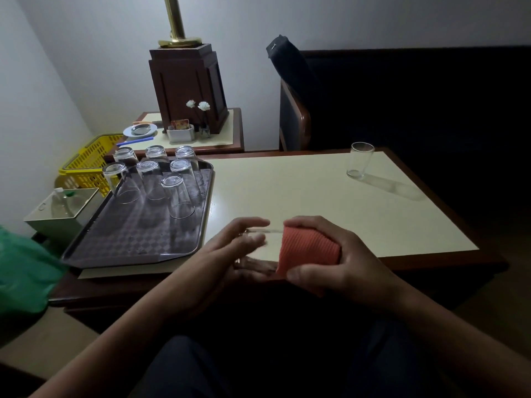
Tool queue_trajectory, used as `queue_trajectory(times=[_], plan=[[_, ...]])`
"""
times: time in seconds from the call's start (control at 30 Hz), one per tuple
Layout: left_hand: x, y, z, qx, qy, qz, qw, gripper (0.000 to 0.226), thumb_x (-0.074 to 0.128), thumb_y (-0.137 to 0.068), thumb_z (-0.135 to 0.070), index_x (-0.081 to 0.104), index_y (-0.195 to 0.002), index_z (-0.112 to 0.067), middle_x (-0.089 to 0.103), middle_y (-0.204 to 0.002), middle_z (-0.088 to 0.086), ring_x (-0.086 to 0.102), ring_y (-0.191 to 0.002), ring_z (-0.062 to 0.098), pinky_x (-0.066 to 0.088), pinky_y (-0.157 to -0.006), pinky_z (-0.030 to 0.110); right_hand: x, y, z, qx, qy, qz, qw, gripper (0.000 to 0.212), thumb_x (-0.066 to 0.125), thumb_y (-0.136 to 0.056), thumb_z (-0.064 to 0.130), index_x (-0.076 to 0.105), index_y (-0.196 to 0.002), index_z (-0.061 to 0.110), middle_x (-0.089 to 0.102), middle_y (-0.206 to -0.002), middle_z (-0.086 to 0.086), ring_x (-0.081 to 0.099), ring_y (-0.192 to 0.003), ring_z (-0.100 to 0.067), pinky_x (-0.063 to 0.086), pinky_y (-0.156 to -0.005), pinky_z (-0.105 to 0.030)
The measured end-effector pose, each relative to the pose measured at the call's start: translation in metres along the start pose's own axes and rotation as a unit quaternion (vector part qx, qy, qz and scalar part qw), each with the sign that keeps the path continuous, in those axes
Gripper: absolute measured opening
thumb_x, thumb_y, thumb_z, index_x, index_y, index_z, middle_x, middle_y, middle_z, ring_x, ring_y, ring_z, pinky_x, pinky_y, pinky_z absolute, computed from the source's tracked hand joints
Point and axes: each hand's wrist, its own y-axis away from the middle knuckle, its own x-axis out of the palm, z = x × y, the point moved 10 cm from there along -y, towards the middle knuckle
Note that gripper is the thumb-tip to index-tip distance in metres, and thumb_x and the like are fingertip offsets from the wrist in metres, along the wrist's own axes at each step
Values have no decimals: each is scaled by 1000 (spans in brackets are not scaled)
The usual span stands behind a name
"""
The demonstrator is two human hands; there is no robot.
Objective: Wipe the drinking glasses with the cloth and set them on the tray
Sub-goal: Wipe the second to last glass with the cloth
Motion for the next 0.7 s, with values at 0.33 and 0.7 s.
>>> queue_trajectory(times=[0.33,0.7], plan=[[-8,4,-4,-9,-111,-64,992,63,58,-89,-64,59,-116,-7,68,-82,23,62,-51,32,45,-45,30,0,7,17,-60,112,12,992,78,98,-74,24,59,-138,46,57,-135,24,65,-114,-9,61,-81,-26],[-10,7,-10,25,-43,-108,993,49,72,-81,-41,65,-113,-4,66,-108,34,64,-56,28,53,-53,30,6,7,18,-37,83,30,995,79,98,-73,19,60,-135,48,56,-133,29,65,-114,-7,60,-79,-25]])
